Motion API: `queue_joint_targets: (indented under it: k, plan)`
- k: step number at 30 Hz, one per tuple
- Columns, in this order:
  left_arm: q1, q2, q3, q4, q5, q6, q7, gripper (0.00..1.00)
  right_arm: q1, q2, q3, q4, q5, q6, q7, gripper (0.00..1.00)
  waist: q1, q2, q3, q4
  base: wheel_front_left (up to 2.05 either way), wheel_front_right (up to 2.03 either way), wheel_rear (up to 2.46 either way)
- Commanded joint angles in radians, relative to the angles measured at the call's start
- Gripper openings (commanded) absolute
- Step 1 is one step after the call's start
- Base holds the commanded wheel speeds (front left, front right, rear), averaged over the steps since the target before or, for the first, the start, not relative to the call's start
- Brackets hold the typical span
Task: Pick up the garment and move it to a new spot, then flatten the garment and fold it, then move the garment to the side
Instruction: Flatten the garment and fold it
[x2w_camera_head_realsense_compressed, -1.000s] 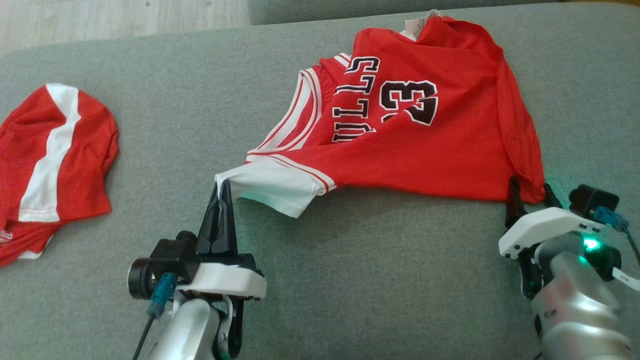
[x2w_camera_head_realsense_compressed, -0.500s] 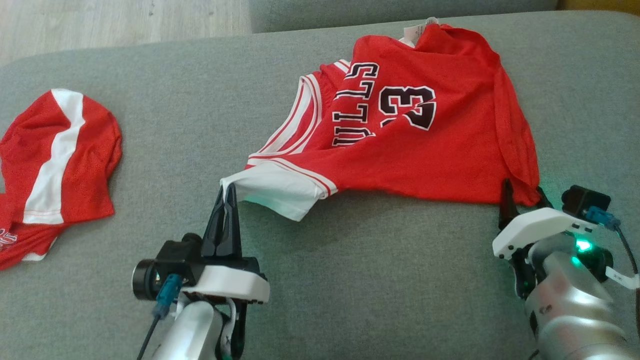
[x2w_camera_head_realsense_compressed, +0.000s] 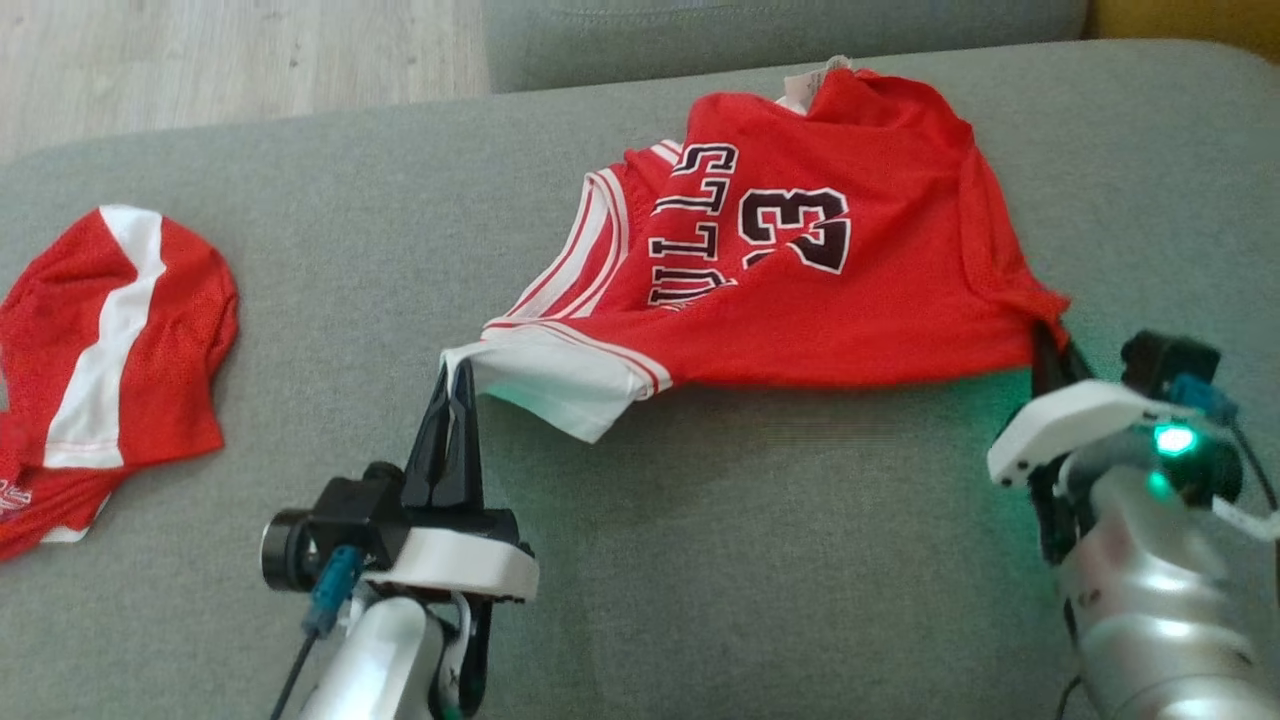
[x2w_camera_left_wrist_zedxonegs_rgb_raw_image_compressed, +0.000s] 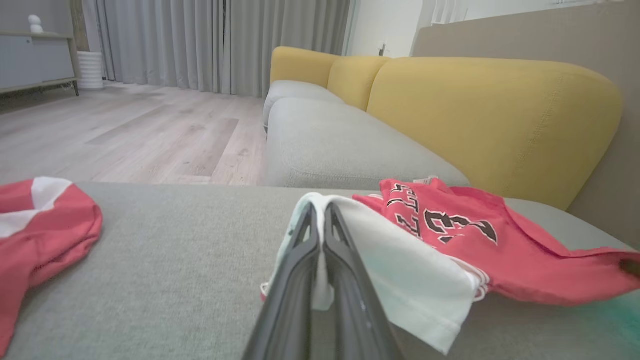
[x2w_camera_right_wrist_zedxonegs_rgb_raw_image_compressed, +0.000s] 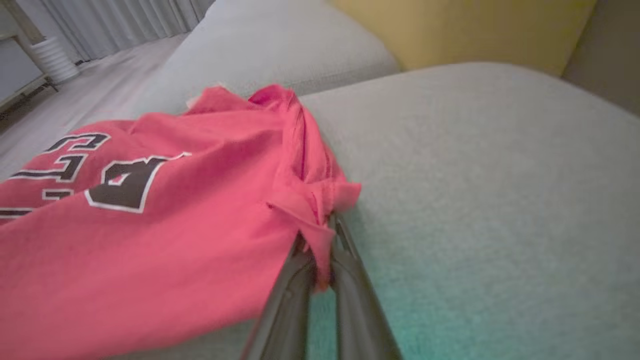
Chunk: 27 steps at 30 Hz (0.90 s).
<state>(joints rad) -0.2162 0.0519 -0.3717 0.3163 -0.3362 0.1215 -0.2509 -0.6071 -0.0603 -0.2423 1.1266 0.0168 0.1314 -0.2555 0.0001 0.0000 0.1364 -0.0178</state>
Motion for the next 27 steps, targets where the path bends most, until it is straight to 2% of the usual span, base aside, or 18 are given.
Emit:
queue_joint_targets:
  k: [1, 5, 10, 18, 23, 27]
  plan:
    - [-0.041, 0.011, 0.041, -0.043, 0.014, -0.008, -0.011, 0.0, -0.04, 0.01, 0.019, -0.062, -0.036, -0.001, -0.006, 0.0, -0.0001, 0.0, -0.013, -0.006, 0.0, 0.0, 0.0]
    - [-0.087, 0.031, 0.065, -0.073, 0.024, -0.026, -0.011, 0.0, -0.093, 0.009, 0.055, -0.172, -0.076, -0.001, 0.017, 0.0, -0.0001, 0.0, -0.049, -0.017, 0.0, 0.0, 0.0]
    - [-0.169, 0.058, 0.111, -0.14, 0.028, -0.039, -0.011, 0.0, -0.141, -0.005, 0.183, -0.332, -0.001, -0.001, 0.085, 0.0, -0.0001, 0.0, -0.118, -0.03, 0.0, 0.0, 0.0]
    - [-0.231, 0.116, 0.175, -0.316, 0.013, -0.038, 0.02, 0.0, -0.081, -0.117, 0.342, -0.681, 0.139, -0.001, 0.268, 0.0, -0.0001, 0.0, -0.204, -0.047, 0.0, 0.0, 0.0]
    - [-0.176, 0.179, 0.204, -0.535, 0.004, -0.025, 0.123, 0.0, 0.038, -0.177, 0.327, -0.955, 0.192, -0.001, 0.438, 0.0, -0.0001, 0.0, -0.232, -0.052, 0.0, 0.0, 0.0]
    - [-0.162, 0.232, 0.235, -0.733, -0.01, -0.014, 0.237, 0.0, 0.133, -0.175, 0.27, -1.199, 0.217, -0.001, 0.601, 0.0, -0.0001, 0.0, -0.237, -0.055, 0.0, 0.0, 0.0]
